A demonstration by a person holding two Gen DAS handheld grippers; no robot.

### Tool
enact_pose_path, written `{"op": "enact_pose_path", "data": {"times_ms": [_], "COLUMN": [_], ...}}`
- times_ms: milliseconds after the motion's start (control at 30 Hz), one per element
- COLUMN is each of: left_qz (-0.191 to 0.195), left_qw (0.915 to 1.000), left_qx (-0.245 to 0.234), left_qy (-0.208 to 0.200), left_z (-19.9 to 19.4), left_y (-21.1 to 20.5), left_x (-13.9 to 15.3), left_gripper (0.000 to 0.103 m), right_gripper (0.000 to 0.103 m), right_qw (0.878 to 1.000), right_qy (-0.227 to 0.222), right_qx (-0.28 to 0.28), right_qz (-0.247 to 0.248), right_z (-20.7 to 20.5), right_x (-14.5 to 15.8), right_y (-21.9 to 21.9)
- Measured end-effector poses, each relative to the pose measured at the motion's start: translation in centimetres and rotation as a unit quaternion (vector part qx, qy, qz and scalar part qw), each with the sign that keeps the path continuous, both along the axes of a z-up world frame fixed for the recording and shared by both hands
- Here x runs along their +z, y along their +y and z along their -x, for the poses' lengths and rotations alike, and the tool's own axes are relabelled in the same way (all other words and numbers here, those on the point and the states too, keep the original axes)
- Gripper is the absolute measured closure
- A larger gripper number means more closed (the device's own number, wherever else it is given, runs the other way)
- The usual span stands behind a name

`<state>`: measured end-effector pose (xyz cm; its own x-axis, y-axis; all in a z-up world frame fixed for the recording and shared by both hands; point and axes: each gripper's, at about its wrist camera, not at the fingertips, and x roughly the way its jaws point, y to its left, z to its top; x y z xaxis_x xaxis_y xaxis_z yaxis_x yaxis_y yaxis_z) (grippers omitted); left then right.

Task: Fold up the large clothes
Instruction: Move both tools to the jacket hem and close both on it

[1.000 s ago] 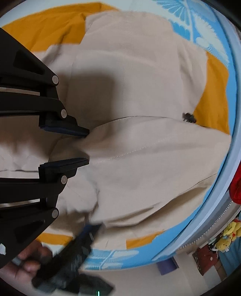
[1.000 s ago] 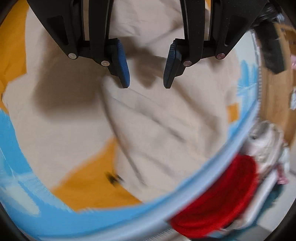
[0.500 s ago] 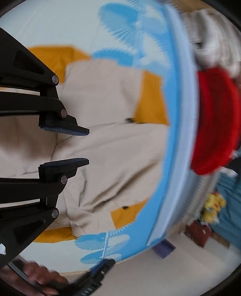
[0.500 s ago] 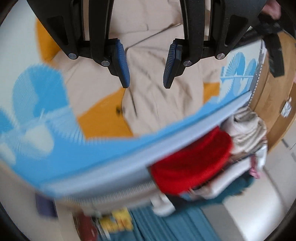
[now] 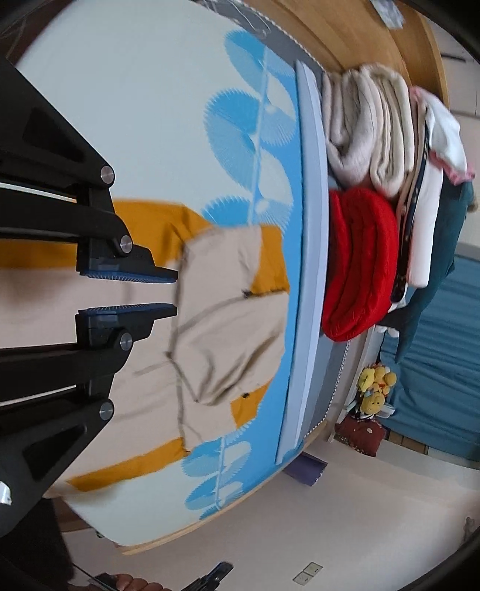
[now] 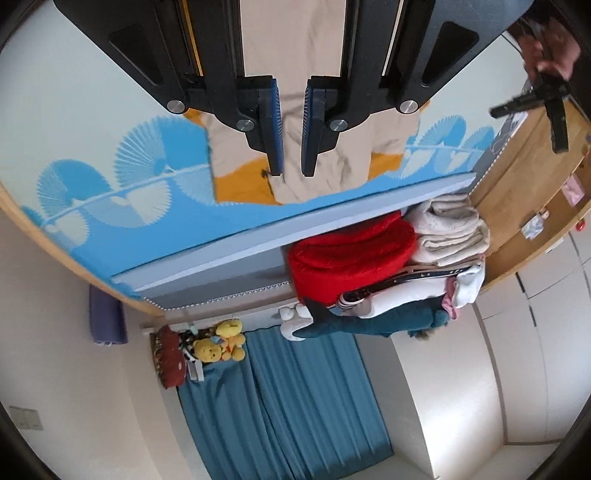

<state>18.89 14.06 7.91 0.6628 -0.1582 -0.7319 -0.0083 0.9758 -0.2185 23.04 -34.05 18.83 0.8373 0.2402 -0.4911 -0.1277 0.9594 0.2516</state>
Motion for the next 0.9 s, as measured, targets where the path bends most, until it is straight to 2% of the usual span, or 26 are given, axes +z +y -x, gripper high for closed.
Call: {"op": "enact_pose_path", "data": {"times_ms": [100, 200, 233, 267, 333, 367, 400, 467, 533, 567, 633, 700, 767, 833, 900], "left_qz": [0.006, 0.015, 0.025, 0.039, 0.086, 0.091, 0.091, 0.08, 0.064, 0.066, 0.092, 0.103, 0.106, 0.095, 0.093], "left_qw": [0.9997, 0.9974, 0.9936, 0.9892, 0.978, 0.9747, 0.9697, 0.967, 0.9659, 0.9646, 0.9579, 0.9413, 0.9388, 0.9321, 0.925], "left_qx": [0.018, 0.051, 0.072, 0.087, 0.117, 0.122, 0.124, 0.112, 0.107, 0.109, 0.123, 0.147, 0.144, 0.148, 0.151], "left_qy": [0.014, 0.05, 0.083, 0.112, 0.149, 0.164, 0.19, 0.214, 0.226, 0.231, 0.243, 0.286, 0.294, 0.316, 0.336], "left_z": [4.7, 8.3, 9.3, 9.5, 10.3, 10.4, 10.3, 10.1, 9.8, 9.8, 10.0, 10.0, 9.7, 9.9, 9.9], "left_y": [2.1, 4.0, 4.8, 5.2, 5.9, 5.9, 5.8, 5.4, 5.4, 5.7, 6.7, 7.4, 7.6, 7.7, 7.9], "left_x": [-1.4, -5.0, -7.1, -8.1, -9.6, -10.0, -10.8, -12.0, -13.4, -14.3, -16.9, -18.9, -19.7, -20.6, -21.5], "left_gripper": [0.095, 0.095, 0.095, 0.098, 0.098, 0.098, 0.098, 0.098, 0.098, 0.098, 0.097, 0.097, 0.081, 0.074, 0.074], "right_gripper": [0.09, 0.086, 0.085, 0.085, 0.085, 0.085, 0.085, 0.085, 0.085, 0.084, 0.082, 0.08, 0.078, 0.075, 0.073], "right_qw": [1.0, 0.999, 0.997, 0.996, 0.988, 0.987, 0.986, 0.979, 0.975, 0.972, 0.96, 0.948, 0.935, 0.923, 0.91], "right_qy": [0.0, 0.031, 0.051, 0.07, 0.126, 0.138, 0.141, 0.176, 0.197, 0.214, 0.258, 0.301, 0.339, 0.372, 0.402], "right_qx": [-0.016, -0.039, -0.053, -0.062, -0.083, -0.087, -0.093, -0.106, -0.102, -0.099, -0.106, -0.105, -0.103, -0.1, -0.098], "right_qz": [0.023, 0.022, 0.017, 0.012, 0.01, -0.005, -0.017, -0.005, -0.023, -0.015, 0.001, -0.003, 0.003, 0.015, 0.025], "right_z": [5.1, 8.8, 10.1, 10.8, 10.9, 11.1, 11.4, 10.9, 10.5, 10.2, 9.3, 8.5, 7.8, 7.4, 7.2], "right_x": [-0.9, -4.1, -6.1, -7.9, -10.9, -11.9, -13.0, -14.6, -16.1, -17.2, -19.3, -21.5, -23.5, -25.2, -26.9], "right_y": [-2.7, -5.4, -6.5, -7.3, -8.3, -8.8, -9.5, -10.2, -10.9, -11.0, -11.2, -11.6, -11.5, -11.3, -11.1]}}
